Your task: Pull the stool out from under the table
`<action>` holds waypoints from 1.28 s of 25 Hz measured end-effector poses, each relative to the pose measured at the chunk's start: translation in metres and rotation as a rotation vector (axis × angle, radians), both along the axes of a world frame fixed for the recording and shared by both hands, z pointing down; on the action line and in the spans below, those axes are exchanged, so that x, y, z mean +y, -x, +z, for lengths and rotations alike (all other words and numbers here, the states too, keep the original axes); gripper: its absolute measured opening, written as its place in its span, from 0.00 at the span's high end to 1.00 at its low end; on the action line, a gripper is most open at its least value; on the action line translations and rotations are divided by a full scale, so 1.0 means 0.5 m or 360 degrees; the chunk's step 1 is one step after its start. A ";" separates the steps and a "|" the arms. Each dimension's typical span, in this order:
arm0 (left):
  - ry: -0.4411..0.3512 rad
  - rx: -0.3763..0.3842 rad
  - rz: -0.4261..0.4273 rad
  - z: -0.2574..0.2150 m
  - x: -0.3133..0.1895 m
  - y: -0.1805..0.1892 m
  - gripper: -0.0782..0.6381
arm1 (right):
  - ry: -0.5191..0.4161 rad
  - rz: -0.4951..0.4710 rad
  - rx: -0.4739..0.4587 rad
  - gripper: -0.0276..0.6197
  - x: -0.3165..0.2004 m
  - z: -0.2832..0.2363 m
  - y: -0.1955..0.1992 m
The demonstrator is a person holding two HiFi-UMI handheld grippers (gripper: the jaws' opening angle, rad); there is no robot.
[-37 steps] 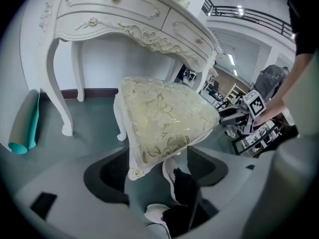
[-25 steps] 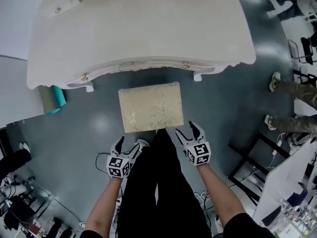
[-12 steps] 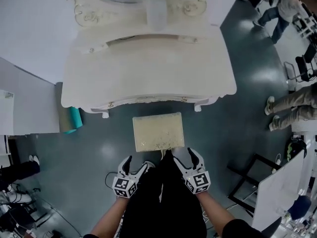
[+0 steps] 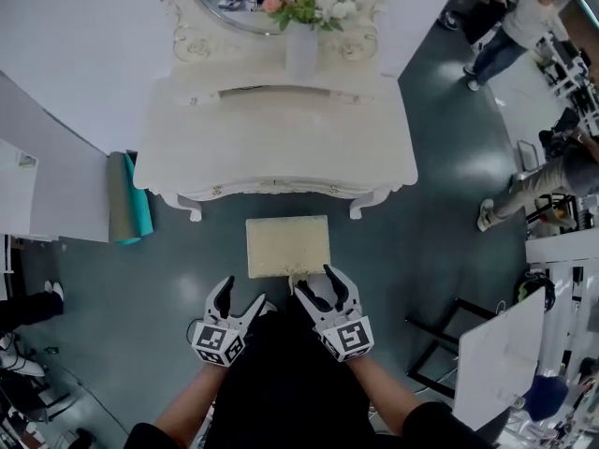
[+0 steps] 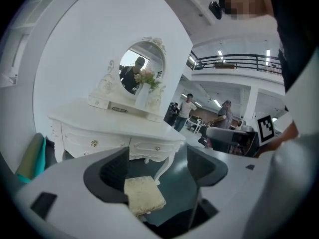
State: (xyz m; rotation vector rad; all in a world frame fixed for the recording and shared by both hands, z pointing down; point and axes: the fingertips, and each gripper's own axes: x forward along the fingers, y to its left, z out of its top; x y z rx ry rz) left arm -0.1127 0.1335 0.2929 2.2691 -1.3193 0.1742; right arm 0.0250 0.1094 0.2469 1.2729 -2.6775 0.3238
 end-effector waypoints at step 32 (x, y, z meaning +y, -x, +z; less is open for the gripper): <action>-0.0455 -0.0116 -0.0084 -0.295 0.161 -0.226 0.87 | -0.0444 0.0110 -0.0081 0.93 0.180 -0.322 -0.152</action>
